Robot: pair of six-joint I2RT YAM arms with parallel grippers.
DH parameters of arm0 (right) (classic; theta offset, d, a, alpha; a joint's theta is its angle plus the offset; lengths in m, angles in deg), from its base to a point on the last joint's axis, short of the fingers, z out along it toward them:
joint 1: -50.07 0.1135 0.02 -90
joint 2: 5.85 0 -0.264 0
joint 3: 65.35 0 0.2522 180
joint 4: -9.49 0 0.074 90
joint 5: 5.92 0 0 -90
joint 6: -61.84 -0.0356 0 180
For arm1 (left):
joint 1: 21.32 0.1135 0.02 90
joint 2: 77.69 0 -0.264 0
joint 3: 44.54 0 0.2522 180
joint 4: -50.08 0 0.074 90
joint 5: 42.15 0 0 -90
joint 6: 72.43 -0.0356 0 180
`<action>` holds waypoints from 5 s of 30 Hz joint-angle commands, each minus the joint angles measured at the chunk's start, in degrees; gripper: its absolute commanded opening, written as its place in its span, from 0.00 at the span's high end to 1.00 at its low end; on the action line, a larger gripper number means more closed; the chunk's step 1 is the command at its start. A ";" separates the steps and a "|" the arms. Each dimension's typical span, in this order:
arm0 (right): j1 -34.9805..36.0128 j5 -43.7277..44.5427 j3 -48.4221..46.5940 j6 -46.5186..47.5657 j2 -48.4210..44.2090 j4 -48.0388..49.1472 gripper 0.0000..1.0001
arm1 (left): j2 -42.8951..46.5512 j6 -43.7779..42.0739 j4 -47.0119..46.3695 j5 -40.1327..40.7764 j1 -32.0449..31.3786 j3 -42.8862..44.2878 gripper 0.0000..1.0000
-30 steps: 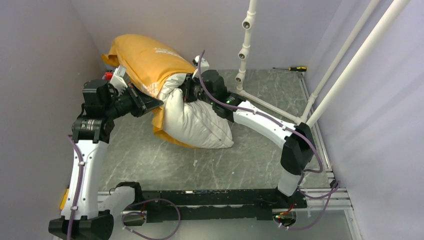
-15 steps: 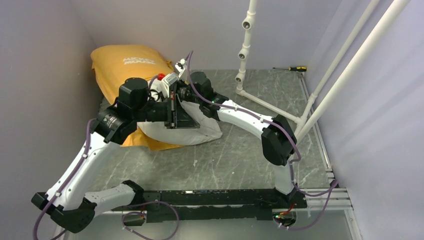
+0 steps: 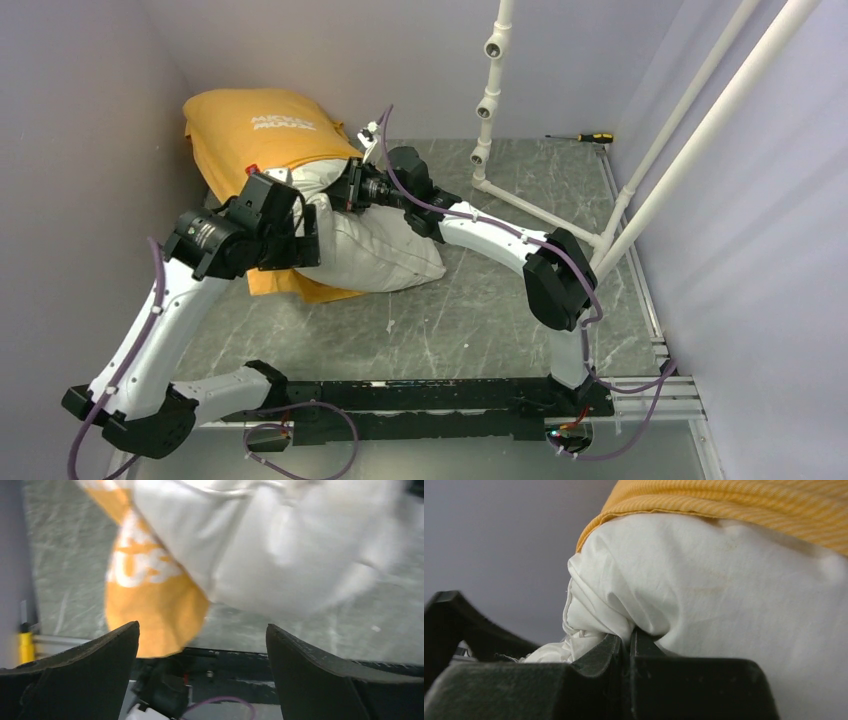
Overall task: Put the pillow into the pillowcase
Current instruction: Stuff the pillow into the pillowcase.
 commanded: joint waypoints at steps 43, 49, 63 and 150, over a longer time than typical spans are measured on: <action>0.28 5.47 2.74 -2.31 -3.27 3.46 1.00 | 2.16 -14.60 -20.70 -17.14 39.66 -21.69 0.01; 0.10 4.53 2.64 -2.49 -2.65 2.97 1.00 | -0.05 -18.75 -30.35 -30.66 47.25 -27.94 0.00; -4.48 15.45 5.86 -4.05 -4.30 -9.22 1.00 | 17.10 -14.96 -31.62 -37.19 49.17 -22.80 0.01; 5.09 24.52 27.96 -0.96 -41.12 -37.18 0.00 | 36.49 12.60 -42.49 -69.80 37.48 -53.46 1.00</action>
